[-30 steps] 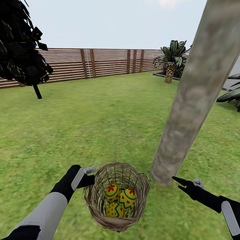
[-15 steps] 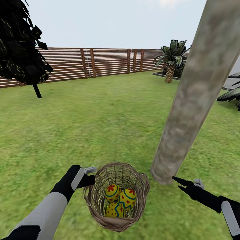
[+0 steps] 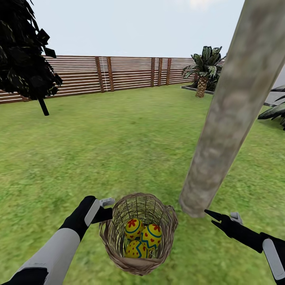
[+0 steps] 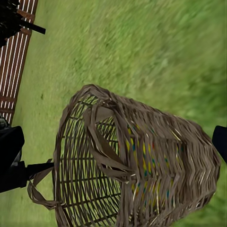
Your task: Take the three Easter eggs out of the wicker basket on the lawn in the garden, then place them on the lawn next to a single tree (choose any tree) so that all three eggs are next to the same tree and none are left in the basket.
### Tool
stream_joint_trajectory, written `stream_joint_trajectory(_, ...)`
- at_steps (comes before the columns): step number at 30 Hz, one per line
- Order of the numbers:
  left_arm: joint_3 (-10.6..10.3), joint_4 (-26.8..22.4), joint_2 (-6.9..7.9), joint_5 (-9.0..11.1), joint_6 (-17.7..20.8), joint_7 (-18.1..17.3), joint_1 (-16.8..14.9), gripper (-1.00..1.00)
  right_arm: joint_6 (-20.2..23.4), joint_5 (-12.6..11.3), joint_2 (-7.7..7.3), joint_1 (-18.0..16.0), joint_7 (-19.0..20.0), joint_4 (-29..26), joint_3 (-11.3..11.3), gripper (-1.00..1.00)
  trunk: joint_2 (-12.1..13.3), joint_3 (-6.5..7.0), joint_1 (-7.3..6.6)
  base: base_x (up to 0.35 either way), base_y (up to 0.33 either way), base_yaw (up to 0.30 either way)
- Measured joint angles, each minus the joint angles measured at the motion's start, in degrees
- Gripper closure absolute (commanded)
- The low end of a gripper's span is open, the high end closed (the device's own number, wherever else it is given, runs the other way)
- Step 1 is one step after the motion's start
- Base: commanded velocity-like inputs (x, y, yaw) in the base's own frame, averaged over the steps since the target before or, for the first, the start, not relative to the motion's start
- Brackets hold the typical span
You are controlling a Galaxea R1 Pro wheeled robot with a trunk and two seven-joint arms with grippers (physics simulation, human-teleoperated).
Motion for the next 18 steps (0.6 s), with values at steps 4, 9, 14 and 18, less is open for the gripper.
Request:
stream_joint_trajectory(4, 0.0, 0.0, 0.0, 0.0, 0.0, 0.0, 0.0, 1.0, 0.0, 0.0, 0.0, 0.0, 0.0, -0.06, 0.0, -1.0, -1.6, -0.72, 0.88, 0.0, 0.0, 0.0)
stream_joint_trajectory(9, 0.0, 0.0, 0.0, 0.0, 0.0, 0.0, 0.0, 1.0, 0.0, 0.0, 0.0, 0.0, -0.07, -0.04, 0.0, -1.0, -3.61, -1.62, 1.98, 0.0, 0.0, 0.0)
stream_joint_trajectory(14, 0.0, 0.0, 0.0, 0.0, 0.0, 0.0, 0.0, 1.0, -0.04, 0.0, 0.0, 0.0, -0.02, -0.06, 0.0, -1.0, -5.62, -2.51, 3.08, 0.0, 0.0, 0.0)
stream_joint_trajectory(18, 0.0, 0.0, 0.0, 0.01, 0.0, 0.0, 0.0, 1.0, -0.05, 0.0, 0.0, 0.0, 0.0, -0.06, 0.0, -1.0, -7.22, -3.23, 3.95, 0.0, 0.0, 0.0)
